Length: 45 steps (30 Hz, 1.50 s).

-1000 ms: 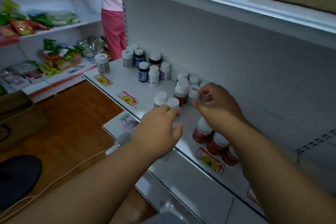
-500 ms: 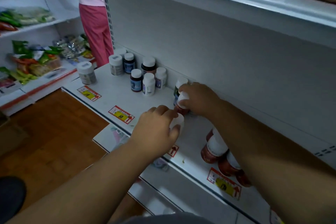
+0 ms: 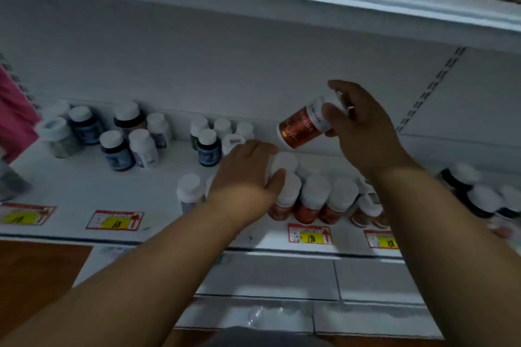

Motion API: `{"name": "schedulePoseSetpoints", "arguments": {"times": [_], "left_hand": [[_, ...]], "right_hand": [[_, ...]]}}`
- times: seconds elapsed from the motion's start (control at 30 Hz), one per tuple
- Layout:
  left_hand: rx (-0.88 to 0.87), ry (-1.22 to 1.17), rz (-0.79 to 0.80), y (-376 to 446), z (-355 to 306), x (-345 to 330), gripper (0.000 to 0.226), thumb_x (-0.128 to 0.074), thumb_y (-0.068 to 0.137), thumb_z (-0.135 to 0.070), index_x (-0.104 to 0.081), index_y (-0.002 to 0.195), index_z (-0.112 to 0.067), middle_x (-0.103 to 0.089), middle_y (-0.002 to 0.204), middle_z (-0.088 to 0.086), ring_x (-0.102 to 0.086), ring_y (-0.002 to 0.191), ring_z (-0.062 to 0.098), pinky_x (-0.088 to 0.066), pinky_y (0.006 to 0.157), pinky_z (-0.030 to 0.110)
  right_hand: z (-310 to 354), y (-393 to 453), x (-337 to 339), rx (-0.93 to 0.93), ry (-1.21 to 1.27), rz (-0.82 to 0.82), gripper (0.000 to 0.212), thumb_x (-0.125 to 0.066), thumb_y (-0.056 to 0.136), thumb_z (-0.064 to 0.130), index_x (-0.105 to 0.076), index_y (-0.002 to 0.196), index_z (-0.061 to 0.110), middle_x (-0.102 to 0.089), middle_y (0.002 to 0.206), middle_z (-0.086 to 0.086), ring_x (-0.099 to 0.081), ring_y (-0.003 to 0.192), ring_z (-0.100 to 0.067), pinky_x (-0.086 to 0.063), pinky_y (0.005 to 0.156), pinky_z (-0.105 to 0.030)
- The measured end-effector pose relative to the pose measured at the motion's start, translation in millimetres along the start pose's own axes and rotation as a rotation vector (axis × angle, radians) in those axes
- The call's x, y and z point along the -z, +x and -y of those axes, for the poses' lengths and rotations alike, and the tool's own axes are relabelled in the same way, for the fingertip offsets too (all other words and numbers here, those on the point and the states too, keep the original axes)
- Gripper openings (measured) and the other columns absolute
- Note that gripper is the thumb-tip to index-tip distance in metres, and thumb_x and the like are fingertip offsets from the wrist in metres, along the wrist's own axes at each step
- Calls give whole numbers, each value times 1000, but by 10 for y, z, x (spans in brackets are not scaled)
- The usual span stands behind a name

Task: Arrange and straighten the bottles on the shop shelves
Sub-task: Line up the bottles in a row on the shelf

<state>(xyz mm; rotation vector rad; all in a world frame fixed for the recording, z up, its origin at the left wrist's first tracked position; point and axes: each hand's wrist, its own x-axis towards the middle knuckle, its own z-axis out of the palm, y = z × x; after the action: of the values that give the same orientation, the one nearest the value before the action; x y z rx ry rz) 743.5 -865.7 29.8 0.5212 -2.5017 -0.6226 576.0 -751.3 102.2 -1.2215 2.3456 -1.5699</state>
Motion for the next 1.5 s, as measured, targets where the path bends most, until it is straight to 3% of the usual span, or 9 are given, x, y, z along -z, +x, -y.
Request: {"name": "schedulePoseSetpoints", "arguments": {"times": [0.17,0.27,0.4,0.7,0.87,1.07,1.17,1.37,1.5], "left_hand": [[-74,74,168,203,-220,-276,72,-55,82,-62,-37,138,-20,-38,140,1,-34,127,21,-25,103,29],[-93,243,270,322,-325,-473,96,-41,79,-77,-12,151,-20,-7,160,3,-9,144,23,-9,115,39],[-100,446,337,413,-412,-765,113,-23,72,-89,4,152,-15,12,160,11,9,147,29,4,116,44],[-67,538,333,413,-338,-921,109,-18,75,-85,-1,152,-10,-4,160,13,1,147,29,2,118,45],[-105,533,304,369,-351,-918,107,-20,76,-84,-3,152,-11,-7,161,11,-2,147,27,2,119,43],[-118,503,289,377,-387,-905,114,-20,70,-89,-11,152,-11,-14,160,8,-9,147,24,-2,119,42],[-113,512,293,403,-370,-895,117,-24,69,-92,-12,152,-10,-15,160,9,-10,147,24,-3,119,42],[-113,435,224,398,-350,-821,119,-27,65,-93,-13,152,-12,-16,159,7,-11,146,21,1,118,35],[-27,331,115,315,-242,-550,103,-25,75,-86,-21,151,-16,-27,155,3,-20,141,20,-2,109,26]], "right_hand": [[-246,7,405,9,-183,-61,38,-58,89,24,-53,124,38,-50,121,10,-48,110,3,-43,92,-23],[-437,118,446,16,-404,71,42,-60,84,22,-54,124,32,-51,115,5,-48,107,-10,-36,86,-22],[-733,152,418,-21,-475,331,44,-63,82,20,-54,124,29,-53,122,-2,-50,108,-17,-33,84,-22],[-1069,34,150,32,-547,637,41,-54,94,23,-49,134,20,-52,132,-6,-48,119,-20,-27,82,-16],[-1135,-22,100,78,-546,589,37,-44,99,25,-48,134,14,-53,124,-12,-51,110,-25,-37,89,-29],[-1107,-148,-133,32,-483,297,28,-40,101,20,-61,99,0,-60,96,-20,-53,93,-35,-41,83,-43],[-1146,-146,-163,-95,-482,251,34,-36,102,30,-58,97,5,-59,96,-17,-53,93,-32,-41,84,-40],[-1071,-47,-61,-47,-504,419,39,-31,101,38,-58,112,13,-59,106,-12,-55,99,-30,-43,85,-37],[-833,94,-161,1,-470,336,37,-31,98,47,-54,91,19,-55,88,-4,-53,84,-22,-39,73,-31]]}}
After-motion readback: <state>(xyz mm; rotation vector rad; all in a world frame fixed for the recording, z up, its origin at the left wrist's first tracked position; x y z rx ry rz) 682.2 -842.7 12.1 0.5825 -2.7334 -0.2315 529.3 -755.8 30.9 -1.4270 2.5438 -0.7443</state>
